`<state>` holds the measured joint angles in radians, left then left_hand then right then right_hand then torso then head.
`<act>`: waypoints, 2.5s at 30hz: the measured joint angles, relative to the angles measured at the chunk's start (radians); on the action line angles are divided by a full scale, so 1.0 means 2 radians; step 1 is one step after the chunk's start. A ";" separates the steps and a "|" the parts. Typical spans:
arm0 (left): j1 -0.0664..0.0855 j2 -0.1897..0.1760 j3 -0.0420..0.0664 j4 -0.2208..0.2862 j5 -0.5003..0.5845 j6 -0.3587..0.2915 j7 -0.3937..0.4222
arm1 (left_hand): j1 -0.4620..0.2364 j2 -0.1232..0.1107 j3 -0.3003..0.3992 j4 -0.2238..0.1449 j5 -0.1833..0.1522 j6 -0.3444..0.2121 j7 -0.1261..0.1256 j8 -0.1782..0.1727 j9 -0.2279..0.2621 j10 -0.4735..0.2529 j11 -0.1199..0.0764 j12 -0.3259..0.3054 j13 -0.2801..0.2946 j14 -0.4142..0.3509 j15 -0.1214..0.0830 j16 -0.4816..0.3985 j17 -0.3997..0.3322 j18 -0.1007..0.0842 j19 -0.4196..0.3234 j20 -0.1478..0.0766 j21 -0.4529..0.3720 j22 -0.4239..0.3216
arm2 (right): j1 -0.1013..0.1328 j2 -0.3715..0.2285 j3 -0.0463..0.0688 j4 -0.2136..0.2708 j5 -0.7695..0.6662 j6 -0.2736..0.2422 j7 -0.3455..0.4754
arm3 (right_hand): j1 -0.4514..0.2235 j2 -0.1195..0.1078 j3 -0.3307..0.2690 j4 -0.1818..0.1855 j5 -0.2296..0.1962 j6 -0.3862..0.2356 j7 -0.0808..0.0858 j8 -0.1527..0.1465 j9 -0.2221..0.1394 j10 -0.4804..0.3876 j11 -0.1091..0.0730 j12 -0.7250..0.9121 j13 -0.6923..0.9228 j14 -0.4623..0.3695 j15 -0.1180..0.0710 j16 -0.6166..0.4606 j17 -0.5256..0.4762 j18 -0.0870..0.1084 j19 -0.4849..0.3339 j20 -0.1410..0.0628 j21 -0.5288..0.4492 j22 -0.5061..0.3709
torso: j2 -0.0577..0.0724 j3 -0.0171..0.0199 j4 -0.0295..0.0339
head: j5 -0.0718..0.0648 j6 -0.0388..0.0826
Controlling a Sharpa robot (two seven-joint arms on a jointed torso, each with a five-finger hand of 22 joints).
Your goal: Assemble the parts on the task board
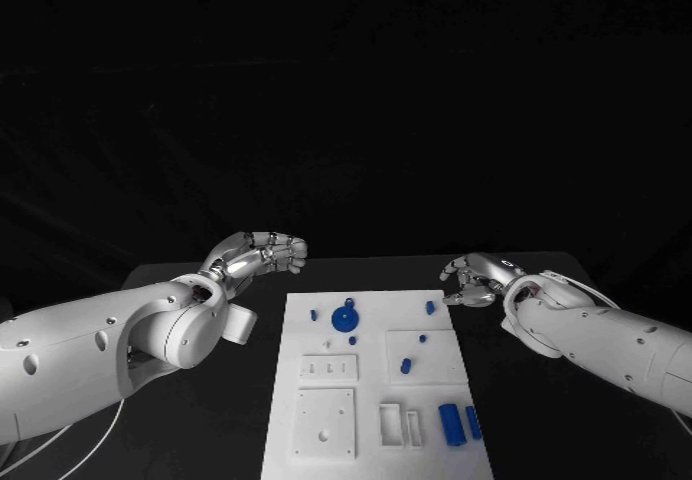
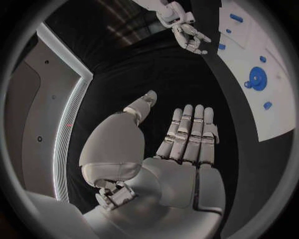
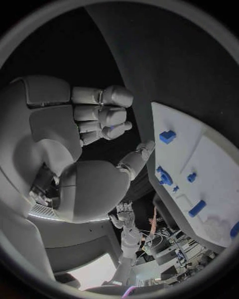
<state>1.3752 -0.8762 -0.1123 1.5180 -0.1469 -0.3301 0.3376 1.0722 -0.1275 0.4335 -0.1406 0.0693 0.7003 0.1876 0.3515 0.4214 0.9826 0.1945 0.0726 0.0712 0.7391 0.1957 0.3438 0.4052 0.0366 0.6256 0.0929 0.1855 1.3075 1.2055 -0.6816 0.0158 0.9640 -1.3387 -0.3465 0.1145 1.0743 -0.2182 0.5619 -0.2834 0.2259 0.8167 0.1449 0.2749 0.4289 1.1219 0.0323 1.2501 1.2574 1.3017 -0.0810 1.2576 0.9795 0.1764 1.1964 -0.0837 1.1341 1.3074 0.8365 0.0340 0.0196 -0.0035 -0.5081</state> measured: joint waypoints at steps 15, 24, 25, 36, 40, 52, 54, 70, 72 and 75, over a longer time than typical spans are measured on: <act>0.000 0.002 0.000 -0.006 -0.001 0.002 0.001 | 0.000 0.000 0.001 -0.001 0.000 0.000 0.000 0.000 0.000 0.000 0.000 0.000 0.000 0.000 0.000 0.000 0.000 0.000 0.000 0.000 0.000 0.000 | -0.025 0.039 -0.001 -0.058 0.008 0.017 0.024 | 0.010 0.010 -0.021 -0.001 -0.004 -0.003 -0.002 0.000 0.000 -0.002 -0.002 0.000 0.001 -0.002 0.000 -0.002 0.002 0.000 -0.004 0.001 0.000 0.000 | 0.000 0.0041 0.0007 | 0.000 -0.004; 0.000 0.001 0.000 -0.004 -0.003 0.003 0.000 | 0.000 0.000 0.000 -0.003 0.000 0.000 0.000 0.000 -0.001 0.000 0.000 0.000 0.000 0.000 0.000 0.000 0.000 0.000 0.000 0.000 0.000 0.000 | -0.031 0.050 -0.002 -0.069 0.020 0.017 0.026 | 0.013 0.024 -0.019 0.001 -0.027 -0.002 -0.004 0.001 0.001 0.000 -0.004 0.000 0.003 -0.003 -0.001 -0.002 0.003 0.000 -0.004 0.001 0.000 0.000 | 0.003 0.0046 0.0019 | 0.000 -0.004; 0.000 0.000 0.000 -0.003 -0.003 0.003 0.000 | 0.000 0.000 0.000 -0.003 0.000 0.000 0.000 0.000 -0.001 0.000 0.000 0.000 0.000 0.000 0.000 0.000 0.000 0.000 0.000 0.000 0.000 0.000 | -0.031 0.052 -0.002 -0.070 0.021 0.017 0.026 | 0.013 0.024 -0.016 0.002 -0.031 -0.001 -0.005 0.002 0.002 0.000 -0.004 0.000 0.003 -0.003 -0.001 -0.003 0.004 0.000 -0.004 0.001 0.000 0.000 | 0.003 0.0046 0.0019 | 0.000 -0.004; 0.000 -0.002 0.000 0.001 -0.006 0.005 0.000 | 0.000 0.000 0.001 -0.004 0.000 0.000 0.000 0.000 -0.001 0.000 0.000 0.000 0.000 0.000 0.000 0.000 0.000 0.000 0.000 0.000 0.000 0.000 | -0.030 0.061 -0.001 -0.082 0.027 0.012 0.028 | 0.018 0.033 0.050 0.024 -0.084 0.005 -0.011 0.004 0.000 0.004 -0.007 0.000 0.005 -0.002 -0.005 -0.006 0.006 0.000 -0.004 0.001 -0.002 0.000 | 0.003 0.0049 0.0021 | 0.000 -0.007; 0.000 -0.002 0.000 0.002 -0.007 0.005 0.000 | 0.000 0.000 0.001 -0.004 0.000 0.000 0.000 0.000 0.000 0.000 0.000 0.000 0.000 0.000 0.000 0.000 0.000 0.000 0.000 0.000 0.000 0.000 | -0.030 0.062 -0.002 -0.083 0.027 0.011 0.028 | 0.018 0.033 0.051 0.024 -0.084 0.005 -0.011 0.004 -0.001 0.004 -0.007 0.000 0.005 -0.002 -0.005 -0.006 0.006 0.000 -0.004 0.001 -0.002 0.000 | 0.003 0.0049 0.0020 | 0.001 -0.008; 0.000 -0.002 0.000 0.001 -0.008 0.006 -0.001 | 0.000 0.000 0.001 -0.004 0.000 0.000 0.000 0.000 0.000 0.000 0.000 0.000 0.000 0.000 0.000 0.000 0.000 0.000 0.000 0.000 0.000 0.000 | -0.031 0.066 -0.002 -0.082 0.028 0.011 0.028 | 0.020 0.039 0.070 0.029 -0.086 0.026 -0.014 0.016 0.004 0.007 -0.011 0.002 0.007 -0.001 -0.010 -0.006 0.009 0.000 -0.003 0.002 -0.002 0.000 | 0.002 0.0053 0.0016 | 0.005 -0.010; 0.000 -0.002 0.000 0.000 -0.008 0.006 -0.002 | 0.000 0.000 0.001 -0.004 0.000 0.000 0.000 0.000 -0.001 0.000 0.000 0.000 0.000 0.000 0.000 0.000 0.000 0.000 0.000 0.000 0.000 0.000 | -0.031 0.066 -0.002 -0.082 0.028 0.011 0.028 | 0.020 0.039 0.072 0.027 -0.086 0.027 -0.014 0.016 0.004 0.007 -0.011 0.002 0.007 -0.001 -0.010 -0.006 0.009 0.000 -0.003 0.002 -0.002 0.000 | 0.002 0.0053 0.0014 | 0.006 -0.011; 0.000 -0.002 0.000 -0.001 -0.009 0.006 -0.004 | 0.000 0.000 0.001 -0.004 0.000 0.000 0.000 0.000 -0.001 0.000 0.000 0.000 -0.001 0.000 0.000 0.000 0.000 0.000 0.000 0.000 0.000 0.000 | -0.031 0.067 -0.002 -0.080 0.028 0.011 0.028 | 0.016 0.043 0.079 0.020 -0.086 0.045 -0.023 0.033 0.012 0.010 -0.012 0.004 0.008 -0.001 -0.010 -0.006 0.011 0.000 -0.002 0.003 0.000 0.000 | 0.002 0.0057 0.0012 | 0.007 -0.012; 0.000 -0.002 0.000 -0.001 -0.009 0.006 -0.004 | 0.000 0.000 0.001 -0.004 0.000 0.000 0.000 -0.002 -0.001 0.000 0.000 0.000 -0.001 0.000 0.000 0.000 0.000 0.000 0.000 0.000 0.000 0.000 | -0.032 0.067 -0.002 -0.080 0.028 0.010 0.028 | 0.014 0.048 0.081 0.018 -0.086 0.048 -0.026 0.035 0.014 0.010 -0.012 0.004 0.008 -0.001 -0.010 -0.006 0.012 0.000 -0.002 0.003 0.002 0.000 | 0.002 0.0058 0.0012 | 0.007 -0.012; 0.000 -0.002 0.000 -0.001 -0.009 0.006 -0.004 | 0.000 0.000 0.001 -0.004 0.000 0.000 0.000 -0.002 -0.001 0.000 0.000 0.000 -0.001 0.000 0.000 0.000 0.000 0.000 0.000 0.000 0.000 0.000 | -0.032 0.067 -0.002 -0.079 0.027 0.008 0.028 | 0.015 0.050 0.081 0.017 -0.086 0.065 -0.031 0.040 0.016 0.011 -0.013 0.004 0.009 -0.001 -0.010 -0.006 0.012 0.000 -0.003 0.003 0.002 0.000 | 0.002 0.0058 0.0012 | 0.007 -0.012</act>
<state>1.3750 -0.8807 -0.1126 1.5156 -0.1645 -0.3171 0.3292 1.0722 -0.1275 0.4359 -0.1484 0.0694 0.7002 0.1876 0.3478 0.4187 0.9825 0.1945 0.0726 0.0701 0.7390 0.1957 0.3438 0.4052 0.0363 0.6256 0.0929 0.1855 1.3076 1.1424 -0.5482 0.0110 0.8066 -1.2846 -0.3309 0.1698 1.1038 -0.1192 0.7246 -0.2485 0.0533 0.9475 0.0822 0.3542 0.4606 1.1438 0.0072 1.2580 1.2744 1.2988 -0.1001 1.2448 1.0042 0.1763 1.1913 -0.0777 1.1372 1.3078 0.8407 0.0457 0.0220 0.0095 -0.5325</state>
